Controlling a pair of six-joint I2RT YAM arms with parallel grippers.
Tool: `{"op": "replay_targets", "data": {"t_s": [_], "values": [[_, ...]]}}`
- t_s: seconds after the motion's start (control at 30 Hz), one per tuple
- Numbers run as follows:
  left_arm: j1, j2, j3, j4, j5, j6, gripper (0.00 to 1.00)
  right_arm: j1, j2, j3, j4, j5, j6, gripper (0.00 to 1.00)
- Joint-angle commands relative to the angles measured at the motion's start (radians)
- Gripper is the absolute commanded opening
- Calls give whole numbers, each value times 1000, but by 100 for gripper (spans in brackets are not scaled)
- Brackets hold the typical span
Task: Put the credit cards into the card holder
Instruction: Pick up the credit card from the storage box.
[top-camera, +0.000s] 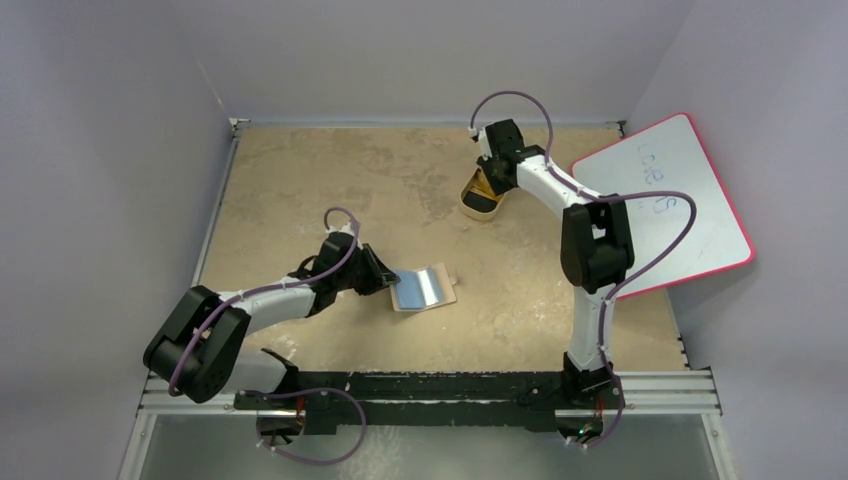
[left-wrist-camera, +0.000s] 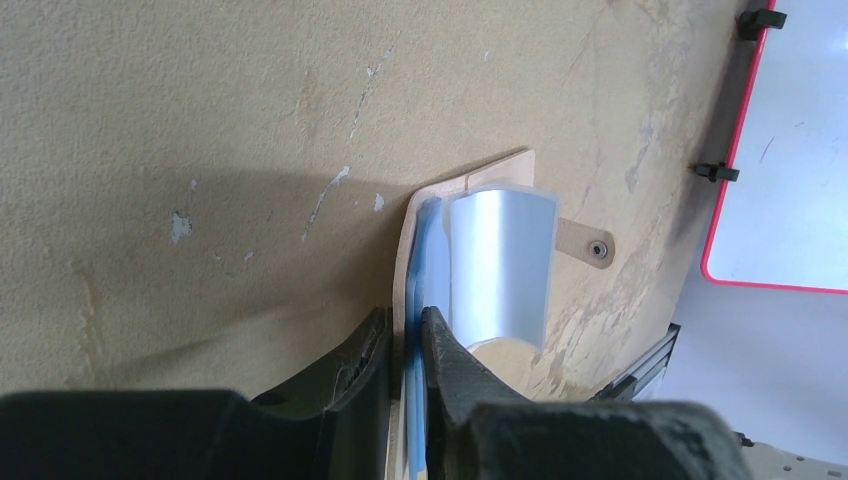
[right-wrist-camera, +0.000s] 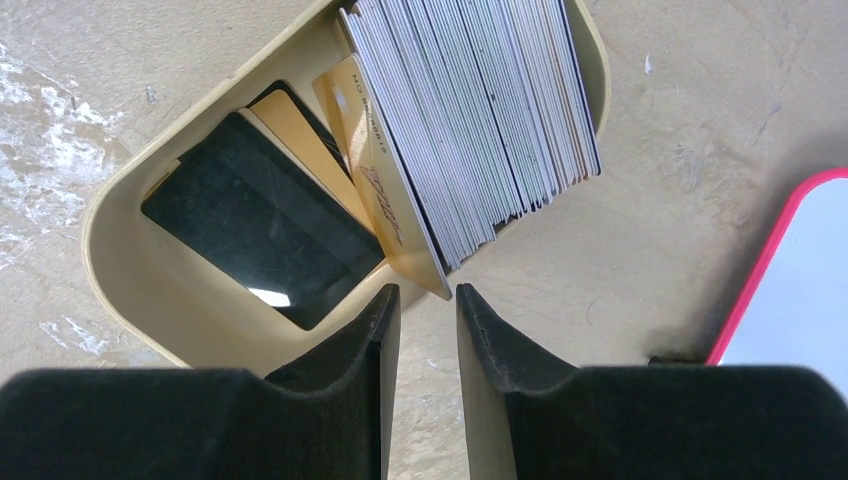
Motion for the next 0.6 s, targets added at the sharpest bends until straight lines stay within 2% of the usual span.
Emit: {"op": "replay_targets", "data": {"t_s": [0.0,0.2,0.57], "values": [[3,-21,26,30,5,28,15,-6,-34,3,5,27,13,31],[3,-24,27,27,4,29,15,-21,-25,-6,10,16,15,31],[2,-23,29,23,2,29,15,-22,-12,-9,18,-29,16,26]]}}
